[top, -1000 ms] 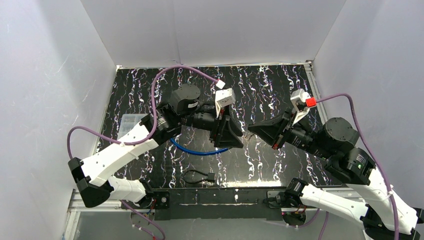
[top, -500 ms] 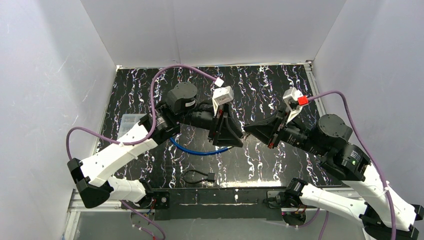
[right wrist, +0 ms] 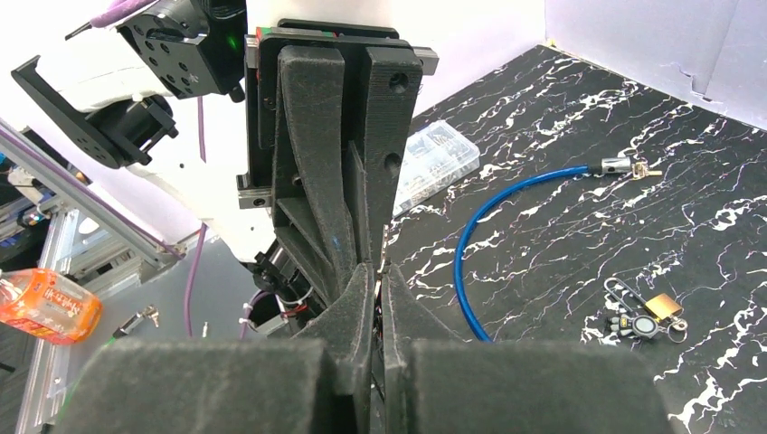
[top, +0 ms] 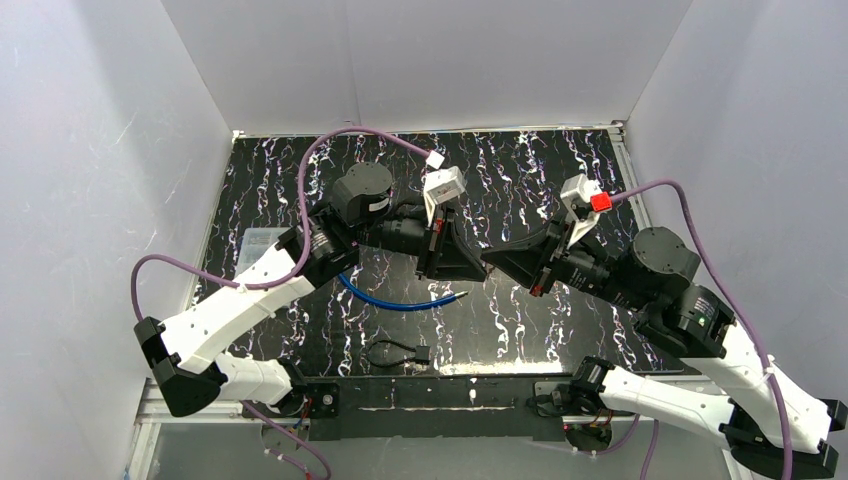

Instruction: Unlock with the key

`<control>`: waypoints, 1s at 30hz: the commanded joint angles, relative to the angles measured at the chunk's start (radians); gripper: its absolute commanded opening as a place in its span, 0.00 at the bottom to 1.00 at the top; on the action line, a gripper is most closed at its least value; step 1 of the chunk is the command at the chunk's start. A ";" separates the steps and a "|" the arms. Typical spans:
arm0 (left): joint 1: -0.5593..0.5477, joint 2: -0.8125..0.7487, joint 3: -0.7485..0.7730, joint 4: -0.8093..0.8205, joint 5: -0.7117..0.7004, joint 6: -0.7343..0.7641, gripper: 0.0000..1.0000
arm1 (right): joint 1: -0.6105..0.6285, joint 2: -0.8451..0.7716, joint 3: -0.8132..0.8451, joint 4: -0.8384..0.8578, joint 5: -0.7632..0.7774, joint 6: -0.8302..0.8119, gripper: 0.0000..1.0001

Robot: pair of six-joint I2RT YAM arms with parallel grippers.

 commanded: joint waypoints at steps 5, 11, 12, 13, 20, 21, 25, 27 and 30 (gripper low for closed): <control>0.011 -0.028 0.029 0.001 -0.026 0.047 0.00 | 0.024 0.004 0.017 0.004 -0.008 0.005 0.03; 0.015 -0.032 0.086 -0.165 -0.003 0.285 0.00 | 0.024 -0.100 -0.042 -0.064 0.074 0.077 0.53; 0.016 -0.030 0.108 -0.221 -0.002 0.357 0.00 | 0.024 -0.123 -0.056 -0.068 0.082 0.095 0.60; 0.015 -0.027 0.129 -0.271 -0.009 0.425 0.00 | 0.024 -0.143 -0.068 -0.073 0.097 0.112 0.64; -0.024 0.065 0.339 -0.689 -0.099 0.808 0.00 | 0.024 -0.215 -0.076 -0.101 0.157 0.168 0.76; -0.042 0.086 0.379 -0.771 -0.116 0.882 0.00 | 0.024 -0.224 -0.068 -0.098 0.171 0.167 0.77; -0.216 0.198 0.565 -1.135 -0.372 1.258 0.00 | 0.024 -0.214 -0.029 -0.071 0.199 0.138 0.79; -0.294 0.191 0.550 -1.136 -0.535 1.359 0.00 | 0.024 -0.196 -0.020 -0.070 0.195 0.136 0.79; -0.343 0.106 0.431 -1.020 -0.696 1.549 0.00 | 0.024 -0.196 -0.046 -0.056 0.203 0.152 0.78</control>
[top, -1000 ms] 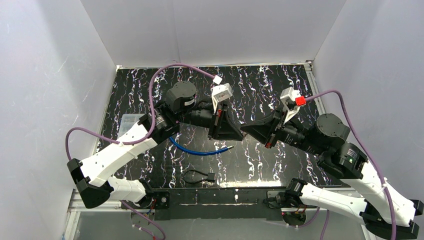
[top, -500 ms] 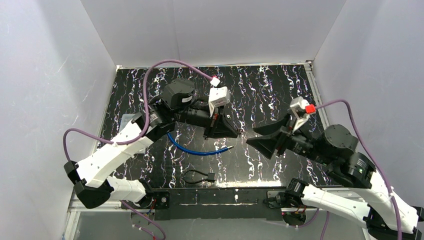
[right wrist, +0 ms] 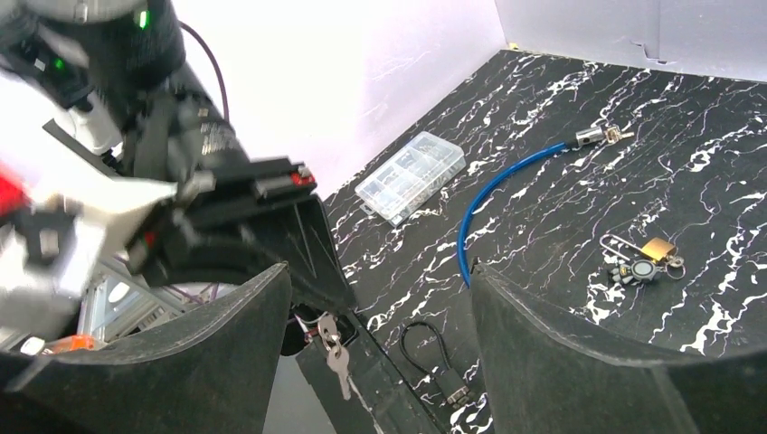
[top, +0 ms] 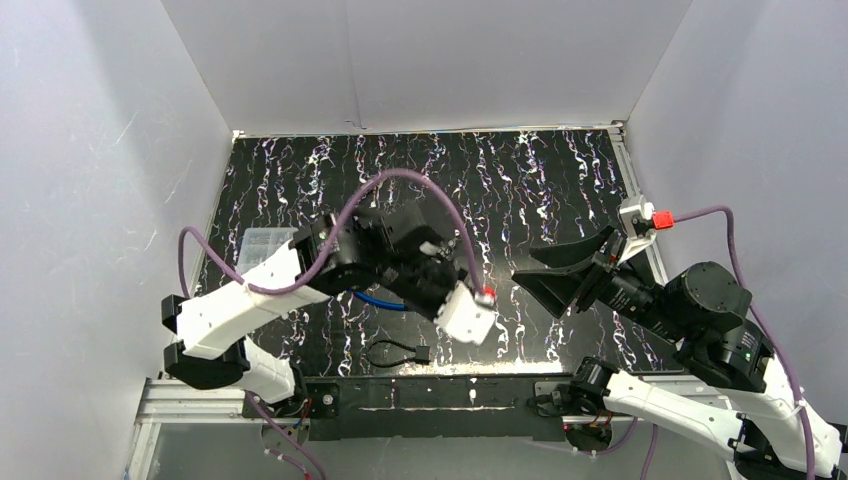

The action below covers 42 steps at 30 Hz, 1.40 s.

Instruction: Unlock with the key

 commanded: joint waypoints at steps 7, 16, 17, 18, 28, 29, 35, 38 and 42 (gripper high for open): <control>-0.106 -0.404 -0.546 0.256 -0.497 1.222 0.00 | 0.004 -0.021 -0.051 0.073 0.033 0.024 0.77; -0.110 -0.542 -0.747 0.694 -0.322 1.462 0.00 | 0.003 0.021 -0.110 0.225 -0.139 0.060 0.78; -0.110 -0.554 -0.774 0.752 -0.303 1.479 0.00 | 0.004 0.038 -0.107 0.242 -0.157 0.061 0.78; -0.110 -0.565 -0.794 0.803 -0.285 1.494 0.00 | 0.003 0.054 -0.099 0.257 -0.178 0.059 0.79; -0.110 -0.624 -0.871 1.039 -0.214 1.618 0.00 | -0.037 0.127 -0.051 0.347 -0.337 0.099 0.71; -0.111 -0.627 -0.877 1.054 -0.205 1.627 0.00 | -0.046 0.129 -0.055 0.356 -0.353 0.113 0.69; -0.111 -0.636 -0.891 1.093 -0.229 1.651 0.00 | -0.125 0.138 -0.112 0.492 -0.471 0.247 0.66; -0.110 -0.639 -0.900 1.101 -0.227 1.664 0.00 | -0.167 0.157 -0.132 0.567 -0.532 0.318 0.61; -0.111 -0.635 -0.900 1.110 -0.233 1.669 0.00 | -0.209 0.204 -0.145 0.649 -0.628 0.396 0.51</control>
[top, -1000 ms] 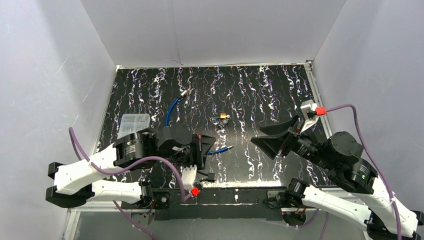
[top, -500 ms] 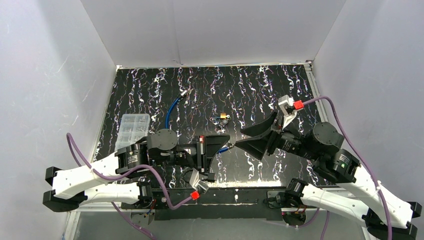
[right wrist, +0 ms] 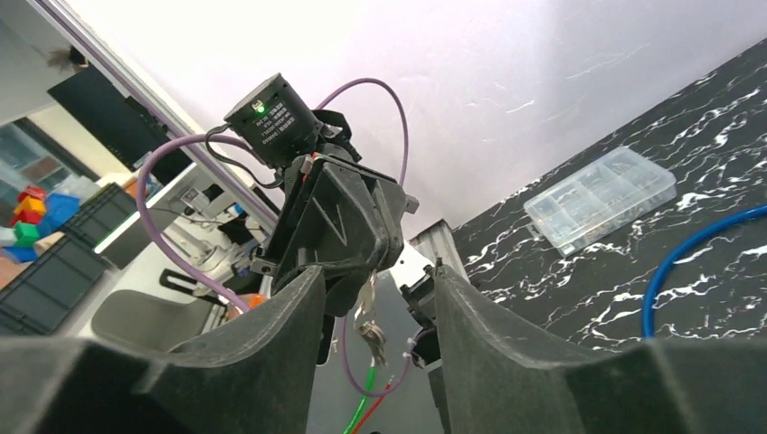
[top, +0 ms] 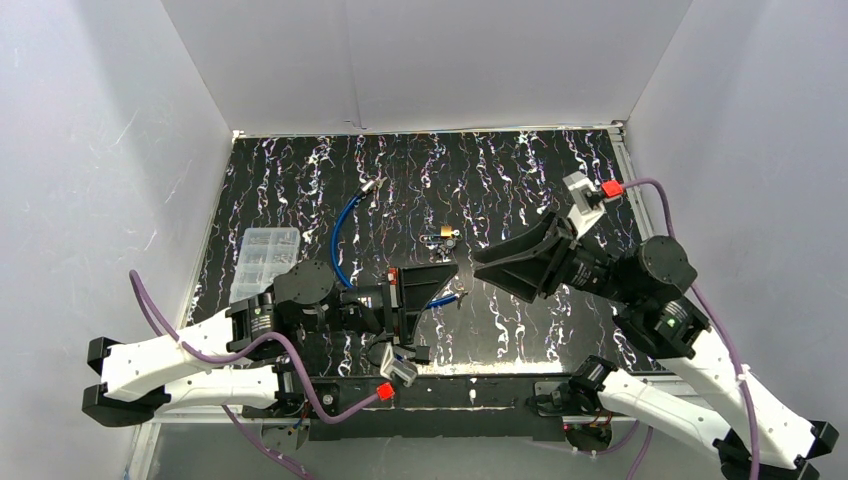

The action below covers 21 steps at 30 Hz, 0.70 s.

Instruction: Unlock with the key

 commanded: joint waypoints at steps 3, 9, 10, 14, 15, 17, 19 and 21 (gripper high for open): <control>-0.005 -0.010 -0.004 0.044 0.009 0.417 0.00 | -0.048 0.074 -0.021 0.196 -0.174 0.145 0.46; -0.005 -0.006 -0.007 0.079 -0.004 0.421 0.00 | -0.053 0.095 -0.040 0.195 -0.222 0.174 0.38; -0.005 -0.004 -0.007 0.082 -0.004 0.421 0.00 | -0.053 0.096 -0.042 0.195 -0.226 0.176 0.37; -0.005 -0.001 -0.009 0.090 -0.016 0.424 0.00 | -0.054 0.096 -0.045 0.208 -0.238 0.189 0.33; -0.004 -0.003 -0.011 0.086 -0.018 0.424 0.00 | -0.056 0.092 -0.046 0.206 -0.237 0.192 0.36; -0.005 -0.007 -0.013 0.083 -0.016 0.427 0.00 | -0.070 0.082 -0.040 0.178 -0.224 0.189 0.44; -0.005 -0.010 -0.019 0.085 -0.011 0.432 0.00 | -0.100 0.062 -0.030 0.125 -0.200 0.175 0.48; -0.005 -0.011 -0.019 0.087 -0.007 0.435 0.00 | -0.137 0.041 -0.022 0.087 -0.176 0.167 0.52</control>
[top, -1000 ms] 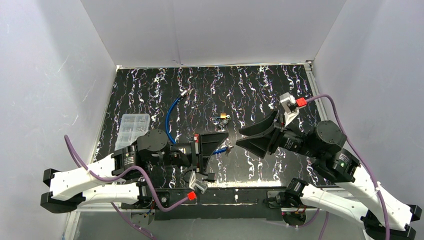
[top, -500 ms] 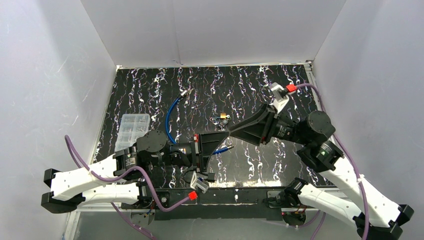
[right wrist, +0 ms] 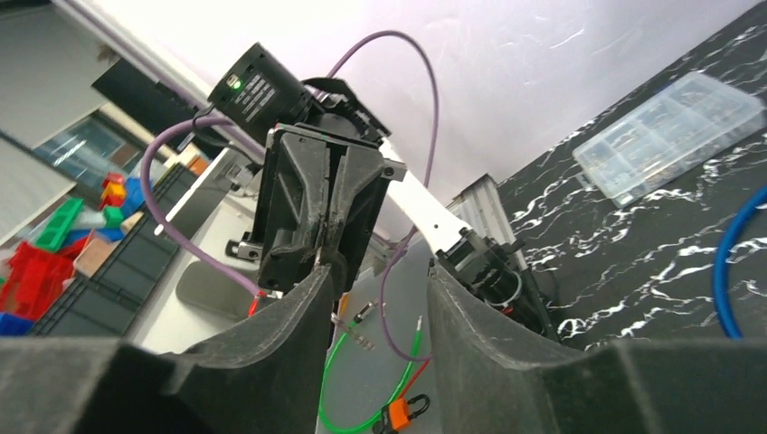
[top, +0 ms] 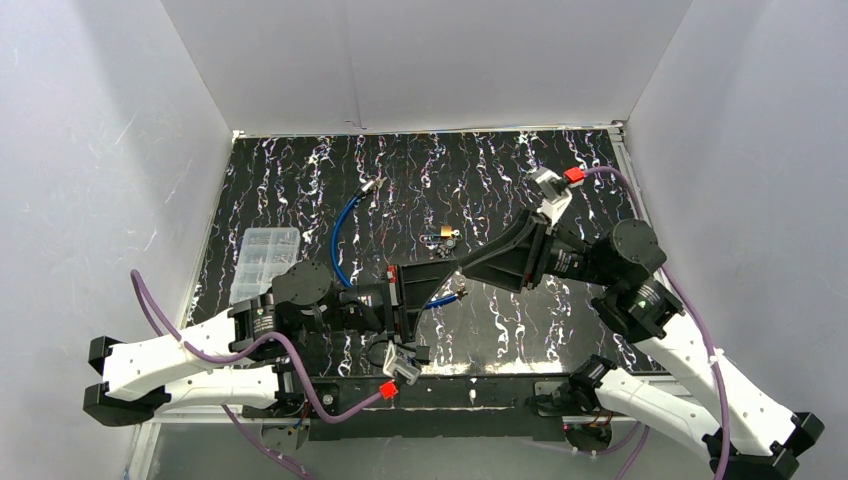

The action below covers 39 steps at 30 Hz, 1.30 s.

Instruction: Unlock with the key

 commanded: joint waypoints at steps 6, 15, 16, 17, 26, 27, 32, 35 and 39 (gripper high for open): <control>-0.004 -0.010 -0.011 0.036 0.006 0.434 0.00 | -0.093 -0.047 0.026 0.029 -0.003 0.048 0.55; -0.004 0.003 -0.012 0.051 -0.011 0.430 0.00 | -0.093 0.004 -0.007 0.197 -0.112 0.153 0.51; -0.004 0.006 -0.011 0.053 -0.013 0.429 0.00 | -0.092 0.009 -0.010 0.209 -0.120 0.163 0.50; -0.004 0.009 -0.010 0.055 -0.014 0.428 0.00 | -0.092 0.014 -0.016 0.227 -0.129 0.177 0.48; -0.004 0.029 0.001 0.064 -0.055 0.418 0.00 | -0.081 0.037 -0.035 0.298 -0.184 0.222 0.37; -0.004 0.032 0.001 0.065 -0.059 0.418 0.00 | -0.081 0.038 -0.036 0.298 -0.188 0.223 0.36; -0.004 0.043 0.005 0.072 -0.083 0.415 0.00 | -0.081 0.025 -0.046 0.295 -0.192 0.226 0.30; -0.004 0.045 0.005 0.070 -0.089 0.418 0.00 | -0.081 0.020 -0.054 0.294 -0.189 0.229 0.19; -0.004 0.048 0.009 0.074 -0.102 0.420 0.00 | -0.081 0.023 -0.056 0.284 -0.190 0.231 0.02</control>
